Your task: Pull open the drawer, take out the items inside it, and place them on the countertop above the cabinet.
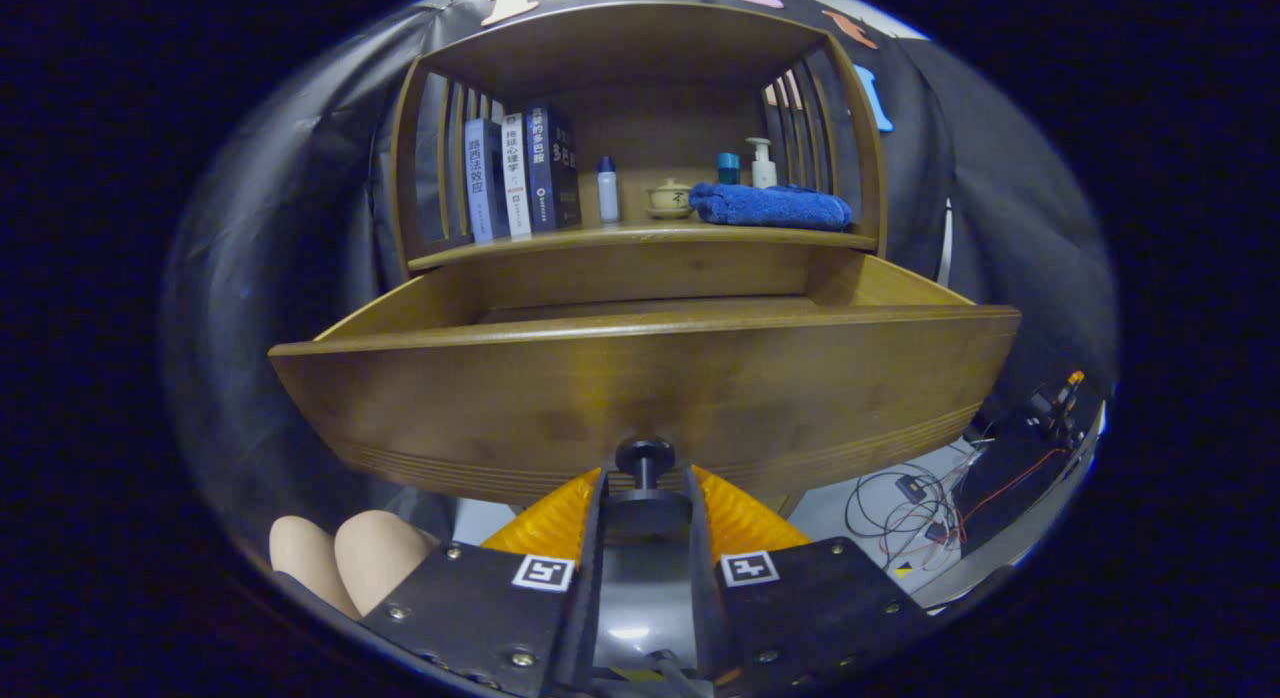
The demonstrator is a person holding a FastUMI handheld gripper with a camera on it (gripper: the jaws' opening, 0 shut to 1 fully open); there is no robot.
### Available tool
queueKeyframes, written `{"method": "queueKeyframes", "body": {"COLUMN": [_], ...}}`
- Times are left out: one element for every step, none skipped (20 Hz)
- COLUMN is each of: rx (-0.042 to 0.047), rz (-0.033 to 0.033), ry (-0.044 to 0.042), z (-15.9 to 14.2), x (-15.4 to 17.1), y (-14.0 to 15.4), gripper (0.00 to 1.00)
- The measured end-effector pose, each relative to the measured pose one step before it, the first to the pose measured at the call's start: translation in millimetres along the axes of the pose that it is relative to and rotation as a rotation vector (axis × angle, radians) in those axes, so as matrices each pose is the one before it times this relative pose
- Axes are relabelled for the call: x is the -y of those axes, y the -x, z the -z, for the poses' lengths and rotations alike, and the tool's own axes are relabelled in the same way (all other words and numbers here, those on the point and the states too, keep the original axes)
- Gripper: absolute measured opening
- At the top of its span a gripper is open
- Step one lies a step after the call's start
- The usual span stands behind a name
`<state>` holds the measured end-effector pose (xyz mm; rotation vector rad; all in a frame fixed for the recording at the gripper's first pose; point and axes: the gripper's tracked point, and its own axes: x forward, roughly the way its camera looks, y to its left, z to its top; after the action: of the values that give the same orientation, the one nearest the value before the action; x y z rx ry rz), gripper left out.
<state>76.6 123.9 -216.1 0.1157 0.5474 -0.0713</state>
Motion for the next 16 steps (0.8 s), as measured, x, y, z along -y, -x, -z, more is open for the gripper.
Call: {"method": "queueKeyframes", "body": {"rx": [-0.00834,0.00176,0.01051,0.01711,0.0219,0.02846,0.03652,0.03864,0.03915,0.03394,0.02824,0.02183,0.01273,0.00317,-0.00584,0.00124], "rz": [-0.00691,-0.00325,-0.00217,-0.00144,-0.0121,-0.00835,-0.01198,-0.00728,-0.00704,-0.0135,-0.01611,-0.01216,-0.01248,-0.01422,-0.00768,-0.00762], "ry": [0.00103,0.00743,0.01026,0.0109,0.0048,0.00137,0.00042,0.00556,0.00609,0.00551,0.00597,0.00505,0.00281,-0.00081,-0.00283,-0.00499], "z": [3.65,0.25,-0.75,-3.28,-6.74,-10.82,-13.31,-16.21,-15.63,-17.01,-16.8,-15.96,-10.25,-9.2,-5.21,-6.76], "x": [0.03,0.79,0.29,1.11,-2.92,-2.55,-1.72,-2.82,-2.6,-3.61,-4.28,-2.0,-0.67,-1.13,0.62,1.19], "y": [4.17,7.26,8.0,8.59,7.24,7.31,6.09,3.56,0.5,-0.82,-1.69,-6.1,-8.26,-8.84,-8.48,-10.29], "gripper": [0.4,0.41,0.42,0.43,0.44,0.44,0.44,0.44,0.44,0.44,0.44,0.44,0.44,0.44,0.44,0.44]}}
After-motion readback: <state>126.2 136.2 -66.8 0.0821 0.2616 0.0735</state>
